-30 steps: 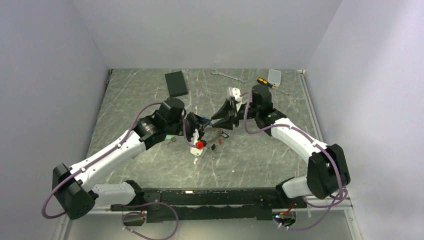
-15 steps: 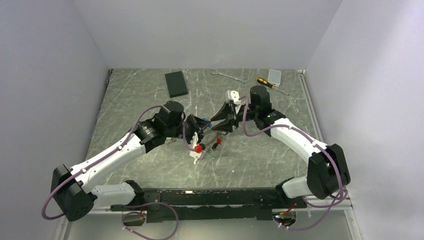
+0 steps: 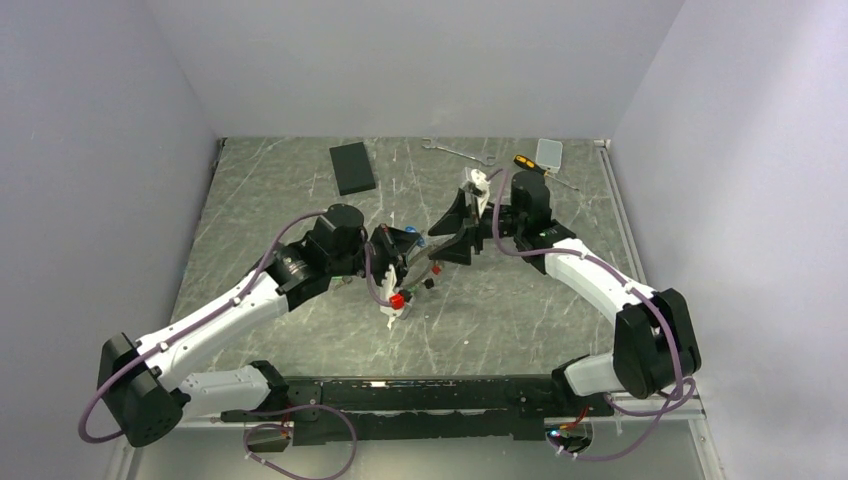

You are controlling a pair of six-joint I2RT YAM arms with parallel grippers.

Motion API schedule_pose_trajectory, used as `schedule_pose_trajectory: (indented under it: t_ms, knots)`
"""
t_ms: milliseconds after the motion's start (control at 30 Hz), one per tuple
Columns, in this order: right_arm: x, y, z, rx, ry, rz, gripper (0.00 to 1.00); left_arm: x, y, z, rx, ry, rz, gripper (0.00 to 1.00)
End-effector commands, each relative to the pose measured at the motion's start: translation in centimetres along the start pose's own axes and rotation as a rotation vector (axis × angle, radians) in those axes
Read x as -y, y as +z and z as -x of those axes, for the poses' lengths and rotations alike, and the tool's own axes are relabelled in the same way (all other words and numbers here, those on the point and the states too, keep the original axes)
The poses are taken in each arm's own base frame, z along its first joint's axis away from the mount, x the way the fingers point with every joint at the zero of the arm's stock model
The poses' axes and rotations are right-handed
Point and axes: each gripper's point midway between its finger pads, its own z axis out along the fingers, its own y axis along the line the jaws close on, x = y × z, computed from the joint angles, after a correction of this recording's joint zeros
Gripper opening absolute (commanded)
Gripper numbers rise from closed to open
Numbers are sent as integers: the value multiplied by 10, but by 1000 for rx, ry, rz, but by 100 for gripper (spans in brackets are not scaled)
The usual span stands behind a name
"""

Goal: Remove the keys from the keyring

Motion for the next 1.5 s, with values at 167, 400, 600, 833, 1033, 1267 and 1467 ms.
schedule_pose_trajectory:
  t_ms: [167,400,600,833,1033,1267,1467]
  knots:
    - [3,-28,19,85,67,-53,66,-62,-21,0,-44,78,180,0]
    - [1,-12,28,90,58,-52,65,-57,-15,-6,-62,61,152,0]
    - [2,3,27,79,55,-63,64,-56,-13,-9,-75,62,153,0]
    - [12,21,31,65,26,-95,58,-54,-9,-10,-84,51,139,0]
    - [17,27,29,72,12,-108,45,-54,-9,-10,-88,12,128,0]
    - [17,26,28,61,-6,-109,18,-42,-11,-12,-104,-45,87,0]
    - [11,23,29,38,-29,-66,0,-20,-19,-14,-140,-238,-25,20]
